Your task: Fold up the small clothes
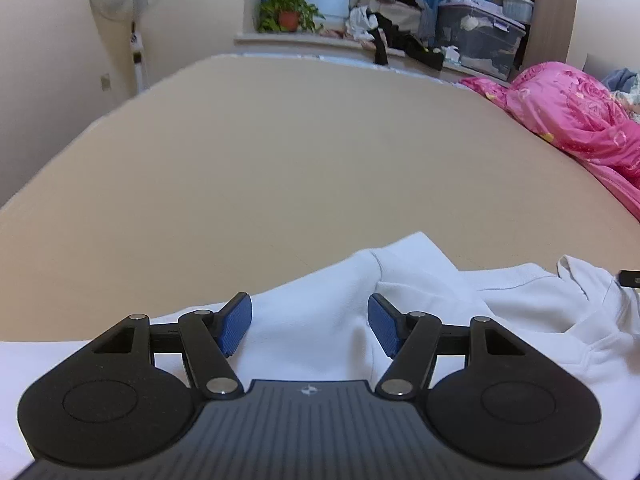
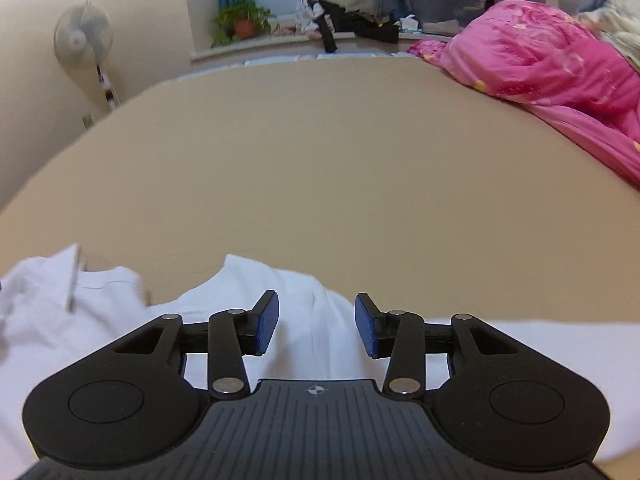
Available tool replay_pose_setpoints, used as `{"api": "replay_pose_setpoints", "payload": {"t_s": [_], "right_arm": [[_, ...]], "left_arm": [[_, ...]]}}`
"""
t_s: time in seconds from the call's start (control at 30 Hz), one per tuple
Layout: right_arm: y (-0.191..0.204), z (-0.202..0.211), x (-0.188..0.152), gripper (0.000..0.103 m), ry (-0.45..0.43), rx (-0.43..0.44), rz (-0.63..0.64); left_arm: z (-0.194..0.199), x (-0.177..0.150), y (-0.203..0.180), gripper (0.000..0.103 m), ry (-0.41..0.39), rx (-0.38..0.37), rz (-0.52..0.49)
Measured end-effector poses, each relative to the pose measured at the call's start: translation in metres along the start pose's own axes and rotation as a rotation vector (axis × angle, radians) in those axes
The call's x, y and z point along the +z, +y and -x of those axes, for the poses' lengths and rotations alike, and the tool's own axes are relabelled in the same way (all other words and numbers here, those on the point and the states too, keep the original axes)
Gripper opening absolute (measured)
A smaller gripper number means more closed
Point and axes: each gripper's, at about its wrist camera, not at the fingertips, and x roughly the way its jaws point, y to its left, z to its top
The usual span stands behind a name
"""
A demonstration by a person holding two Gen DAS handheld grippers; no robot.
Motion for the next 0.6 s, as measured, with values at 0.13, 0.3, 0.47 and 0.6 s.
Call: {"api": "replay_pose_setpoints", "payload": {"t_s": [0.13, 0.3, 0.47, 0.6], "right_arm": [[0.001, -0.033, 0.005, 0.044, 0.06, -0.047, -0.003], [0.015, -0.029, -0.002, 0.012, 0.015, -0.019, 0.028], [-0.015, -0.004, 0.021, 0.0, -0.219, -0.06, -0.202], [-0.019, -0.028, 0.013, 0.001, -0.092, -0.17, -0.233]], "left_arm": [[-0.012, -0.001, 0.009, 0.046, 0.043, 0.008, -0.023], [-0.007, 0.001, 0.02, 0.003, 0.05, -0.027, 0.004], [0.01, 0.008, 0.033, 0.01, -0.029, -0.003, 0.107], [0.012, 0.009, 0.037, 0.035, 0.017, 0.083, 0.116]]}}
